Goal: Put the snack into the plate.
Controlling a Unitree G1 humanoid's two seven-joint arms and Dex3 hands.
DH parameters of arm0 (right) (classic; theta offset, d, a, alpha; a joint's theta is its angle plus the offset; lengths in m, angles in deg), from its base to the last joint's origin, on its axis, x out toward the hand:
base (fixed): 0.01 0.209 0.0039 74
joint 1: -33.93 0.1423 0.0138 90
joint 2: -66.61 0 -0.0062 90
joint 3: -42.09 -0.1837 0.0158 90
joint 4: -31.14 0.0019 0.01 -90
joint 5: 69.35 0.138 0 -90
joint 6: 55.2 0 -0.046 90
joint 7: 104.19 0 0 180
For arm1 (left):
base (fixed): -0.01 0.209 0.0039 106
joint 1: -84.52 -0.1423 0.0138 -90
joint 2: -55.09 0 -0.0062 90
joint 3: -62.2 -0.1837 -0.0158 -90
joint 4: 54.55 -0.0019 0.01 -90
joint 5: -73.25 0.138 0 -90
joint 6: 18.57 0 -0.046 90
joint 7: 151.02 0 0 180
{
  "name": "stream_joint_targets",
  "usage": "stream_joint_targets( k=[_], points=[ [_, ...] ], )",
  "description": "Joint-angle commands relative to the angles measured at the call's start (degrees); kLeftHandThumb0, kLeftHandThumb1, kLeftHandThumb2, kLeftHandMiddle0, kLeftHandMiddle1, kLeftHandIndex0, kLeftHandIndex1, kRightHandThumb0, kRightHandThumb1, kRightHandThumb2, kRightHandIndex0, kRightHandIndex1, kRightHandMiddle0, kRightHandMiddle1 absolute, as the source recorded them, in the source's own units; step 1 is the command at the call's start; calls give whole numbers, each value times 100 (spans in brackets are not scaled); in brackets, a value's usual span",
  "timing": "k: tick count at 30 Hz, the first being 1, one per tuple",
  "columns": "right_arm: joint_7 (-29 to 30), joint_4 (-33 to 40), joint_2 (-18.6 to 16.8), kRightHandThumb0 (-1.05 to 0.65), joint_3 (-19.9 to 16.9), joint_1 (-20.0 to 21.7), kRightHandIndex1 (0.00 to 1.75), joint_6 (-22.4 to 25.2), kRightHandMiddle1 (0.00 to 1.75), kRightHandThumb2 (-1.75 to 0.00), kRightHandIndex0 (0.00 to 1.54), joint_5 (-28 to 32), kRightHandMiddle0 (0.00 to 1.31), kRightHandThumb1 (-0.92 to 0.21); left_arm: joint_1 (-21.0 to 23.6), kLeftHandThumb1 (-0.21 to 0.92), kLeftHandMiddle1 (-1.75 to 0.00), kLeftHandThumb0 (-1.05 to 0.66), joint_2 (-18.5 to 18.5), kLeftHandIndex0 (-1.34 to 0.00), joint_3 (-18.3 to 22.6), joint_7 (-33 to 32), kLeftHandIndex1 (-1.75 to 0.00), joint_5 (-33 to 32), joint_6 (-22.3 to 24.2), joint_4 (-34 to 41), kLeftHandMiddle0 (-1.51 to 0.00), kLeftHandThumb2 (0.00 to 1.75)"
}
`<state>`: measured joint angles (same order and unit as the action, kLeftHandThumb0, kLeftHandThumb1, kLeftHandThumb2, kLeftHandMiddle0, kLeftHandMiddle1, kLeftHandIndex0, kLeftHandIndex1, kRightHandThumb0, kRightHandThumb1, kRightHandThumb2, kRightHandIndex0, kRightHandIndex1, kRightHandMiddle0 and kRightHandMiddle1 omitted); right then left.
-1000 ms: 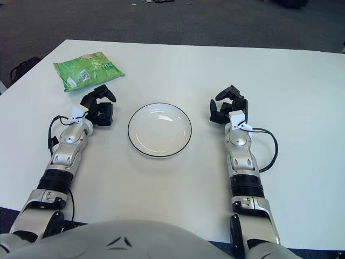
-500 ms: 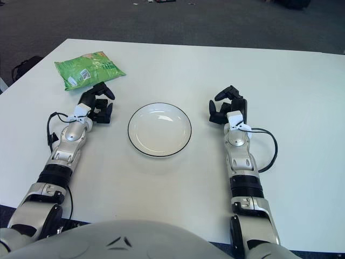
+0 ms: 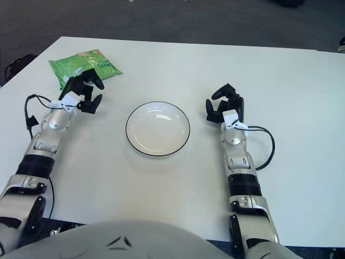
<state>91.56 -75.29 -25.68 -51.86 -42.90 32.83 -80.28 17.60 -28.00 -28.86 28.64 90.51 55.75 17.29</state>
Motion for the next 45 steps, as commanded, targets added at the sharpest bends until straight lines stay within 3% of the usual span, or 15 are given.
stream_joint_targets(
  k=[1,7,20,24,25,27,30,34,35,37,40,45],
  points=[
    [-61,-460,-134,-49,137,-451,175,190,175,-133,118,-119,62,-31,148,26,-175,-51,164,-66,-12,60,-175,145,70,78,-131,139],
    [-27,-495,-126,-49,168,-457,175,118,175,-133,120,-209,62,-30,619,30,-175,-49,251,-63,-58,-218,-175,469,35,-120,-124,134],
    [-25,-595,-80,-49,186,-399,175,125,175,-135,121,-254,64,-29,1097,37,-175,-46,256,-57,-137,-666,-175,1008,156,-180,-122,125],
    [-27,-677,-52,-49,205,-367,175,50,175,-135,122,-276,64,-29,1282,43,-175,-44,367,-52,-277,-960,-175,1436,188,-327,-113,117],
    [-26,-703,-47,-49,209,-357,175,31,175,-136,122,-282,64,-28,1339,47,-175,-43,405,-49,-332,-1063,-175,1593,212,-383,-98,113],
    [-25,-755,-39,-50,216,-335,175,1,175,-136,122,-288,64,-28,1458,42,-168,-23,473,-44,-452,-1286,-175,1909,263,-516,-80,118],
    [-26,-811,-34,-50,222,-314,175,-31,175,-137,122,-295,65,-28,1641,43,-162,-8,524,-36,-628,-1618,-175,2284,315,-769,-65,115],
    [-14,-881,-28,-50,235,-291,175,-73,175,-137,121,-311,65,-27,2012,63,-157,-2,595,-26,-928,-1964,-175,2664,304,-1390,-45,89],
    [-11,-895,-26,-50,239,-286,175,-84,175,-137,121,-316,65,-27,2181,66,-155,-9,650,-26,-1017,-1935,-175,2708,260,-1732,-41,84],
    [1,-917,-23,-50,249,-280,175,-108,175,-137,121,-326,65,-27,2507,71,-142,-42,754,-11,-1202,-1903,-156,2800,176,-2447,-29,82],
    [19,-940,-15,-50,268,-278,175,-140,175,-138,120,-337,65,-27,2847,85,-101,-69,854,-3,-1467,-1984,-127,2985,126,-3180,-12,78],
    [-35,-1004,42,-50,317,-259,175,-177,175,-138,120,-349,66,-26,3202,91,-64,-86,864,0,-1903,-2252,-94,3366,409,-3726,-2,88]
  ],
)
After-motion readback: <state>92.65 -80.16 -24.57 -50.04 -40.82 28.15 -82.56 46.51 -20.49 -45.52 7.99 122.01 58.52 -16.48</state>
